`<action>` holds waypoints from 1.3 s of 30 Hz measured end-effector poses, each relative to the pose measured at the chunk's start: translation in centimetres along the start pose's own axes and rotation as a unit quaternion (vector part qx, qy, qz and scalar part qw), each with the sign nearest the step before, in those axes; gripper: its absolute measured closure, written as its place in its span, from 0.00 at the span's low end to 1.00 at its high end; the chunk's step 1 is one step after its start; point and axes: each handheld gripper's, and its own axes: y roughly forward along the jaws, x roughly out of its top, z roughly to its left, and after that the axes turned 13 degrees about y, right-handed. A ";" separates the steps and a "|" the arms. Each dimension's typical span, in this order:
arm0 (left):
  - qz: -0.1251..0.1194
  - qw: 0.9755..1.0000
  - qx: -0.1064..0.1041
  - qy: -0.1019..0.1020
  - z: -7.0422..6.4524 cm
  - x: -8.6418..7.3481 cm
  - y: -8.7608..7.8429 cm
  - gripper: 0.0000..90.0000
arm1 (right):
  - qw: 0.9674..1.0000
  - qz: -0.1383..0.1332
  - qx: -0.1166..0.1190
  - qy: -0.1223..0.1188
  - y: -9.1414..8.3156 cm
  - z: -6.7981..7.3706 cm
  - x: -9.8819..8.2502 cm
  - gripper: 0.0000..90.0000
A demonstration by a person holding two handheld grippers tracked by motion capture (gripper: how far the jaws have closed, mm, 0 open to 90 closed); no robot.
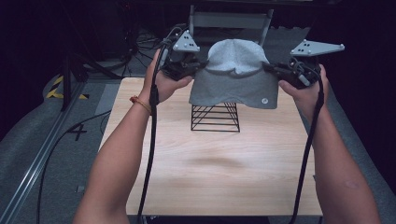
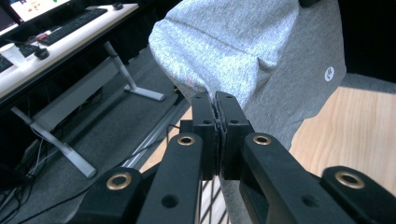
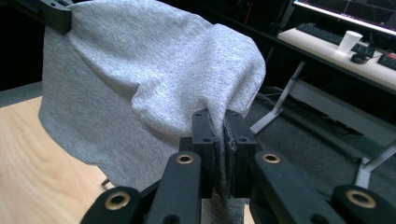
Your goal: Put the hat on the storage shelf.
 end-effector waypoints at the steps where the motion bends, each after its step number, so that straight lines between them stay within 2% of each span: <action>1: 0.004 1.000 0.005 0.002 0.4 0.0 0.1 0.98 | 1.000 0.001 0.002 0.003 0.3 0.0 0.3 0.94; 3: 0.009 1.000 0.011 -0.002 1.5 -0.1 0.6 0.98 | 1.000 0.002 -0.001 0.000 1.1 0.0 0.7 0.94; 7: 0.012 1.000 0.017 -0.011 2.4 -0.3 1.4 0.98 | 1.000 0.008 -0.006 -0.007 2.3 -0.1 1.0 0.94; 11: 0.018 1.000 0.019 -0.017 3.1 -0.9 2.0 0.98 | 1.000 0.014 -0.004 0.002 4.1 -0.4 1.0 0.94; 14: 0.023 0.999 0.020 -0.025 3.4 -1.5 2.2 0.98 | 1.000 0.019 -0.004 -0.001 5.1 -0.7 1.0 0.94; 22: 0.031 0.998 0.021 -0.043 3.5 -2.8 3.3 0.98 | 1.000 0.020 -0.002 0.009 6.6 -1.4 0.4 0.94; 23: 0.034 0.998 0.027 -0.043 3.6 -2.9 3.5 0.98 | 1.000 0.020 -0.001 0.010 6.8 -1.5 0.3 0.94; 27: 0.024 0.998 0.032 -0.045 3.9 -2.8 3.7 0.98 | 1.000 0.017 -0.004 0.016 7.2 -1.9 0.5 0.94; 32: 0.027 0.998 0.040 -0.046 4.2 -2.8 3.8 0.98 | 1.000 0.010 -0.009 0.012 7.1 -2.1 1.1 0.94; 35: 0.017 0.997 0.030 -0.065 4.3 -3.4 4.1 0.98 | 1.000 0.012 -0.005 0.016 7.5 -2.2 1.1 0.94; 37: 0.021 0.998 0.024 -0.060 4.1 -3.7 4.3 0.98 | 1.000 0.017 -0.002 0.012 7.8 -1.9 0.9 0.94; 39: 0.014 0.998 0.021 -0.064 3.8 -4.0 4.3 0.98 | 1.000 0.021 -0.001 0.009 7.9 -1.7 0.7 0.94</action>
